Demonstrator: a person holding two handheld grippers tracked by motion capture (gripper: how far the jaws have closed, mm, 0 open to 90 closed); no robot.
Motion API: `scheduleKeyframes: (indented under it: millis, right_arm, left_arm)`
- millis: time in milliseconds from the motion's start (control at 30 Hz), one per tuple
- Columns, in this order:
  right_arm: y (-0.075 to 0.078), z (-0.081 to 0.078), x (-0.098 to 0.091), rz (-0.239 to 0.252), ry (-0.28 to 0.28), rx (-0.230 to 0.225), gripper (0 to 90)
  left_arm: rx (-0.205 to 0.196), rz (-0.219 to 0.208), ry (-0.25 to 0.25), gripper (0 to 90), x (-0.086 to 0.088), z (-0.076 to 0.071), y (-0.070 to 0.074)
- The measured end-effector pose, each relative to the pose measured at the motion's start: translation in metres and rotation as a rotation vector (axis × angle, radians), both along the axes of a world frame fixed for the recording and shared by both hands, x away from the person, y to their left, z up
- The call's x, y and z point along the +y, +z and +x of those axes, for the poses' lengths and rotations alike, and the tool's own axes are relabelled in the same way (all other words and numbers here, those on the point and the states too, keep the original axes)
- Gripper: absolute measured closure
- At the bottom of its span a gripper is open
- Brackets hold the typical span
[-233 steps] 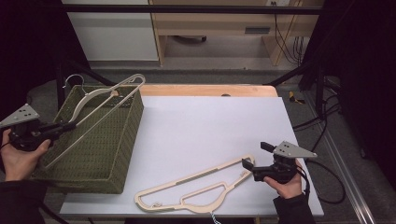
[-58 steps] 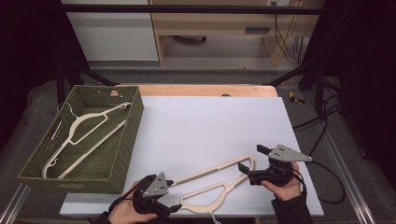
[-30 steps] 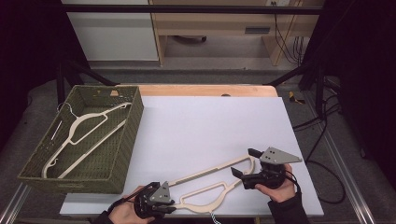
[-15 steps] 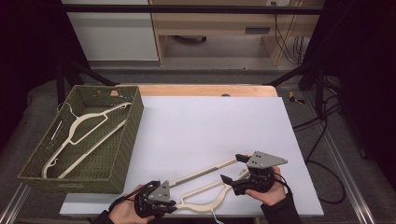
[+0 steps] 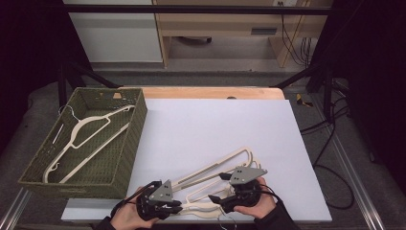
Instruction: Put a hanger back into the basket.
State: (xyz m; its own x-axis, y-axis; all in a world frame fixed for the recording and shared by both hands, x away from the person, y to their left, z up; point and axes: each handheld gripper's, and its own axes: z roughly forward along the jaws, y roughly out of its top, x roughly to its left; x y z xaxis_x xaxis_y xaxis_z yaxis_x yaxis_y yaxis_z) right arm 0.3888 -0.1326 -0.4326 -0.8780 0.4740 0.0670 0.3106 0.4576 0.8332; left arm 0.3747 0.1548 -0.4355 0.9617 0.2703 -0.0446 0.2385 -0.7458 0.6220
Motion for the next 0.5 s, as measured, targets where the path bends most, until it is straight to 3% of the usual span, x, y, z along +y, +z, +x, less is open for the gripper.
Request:
scheduleKeyframes:
  millis: [300, 433, 467, 500]
  right_arm:
    - [-0.014, -0.003, 0.02, -0.049, 0.095, 0.05, 31.4]
    - [-0.019, -0.003, 0.026, -0.074, 0.137, 0.073, 38.4]
    - [-0.02, -0.003, 0.027, -0.08, 0.147, 0.08, 40.5]
    - [-0.021, -0.003, 0.028, -0.083, 0.158, 0.091, 42.2]
  left_arm:
    - [-0.009, -0.021, 0.014, 79.3, -0.004, 0.001, 0.009]
    - [-0.017, -0.003, 0.003, 79.3, -0.005, 0.003, 0.012]
    - [-0.009, -0.022, 0.021, 79.3, -0.006, 0.002, 0.011]
    - [-0.011, -0.014, 0.015, 79.3, -0.006, 0.003, 0.011]
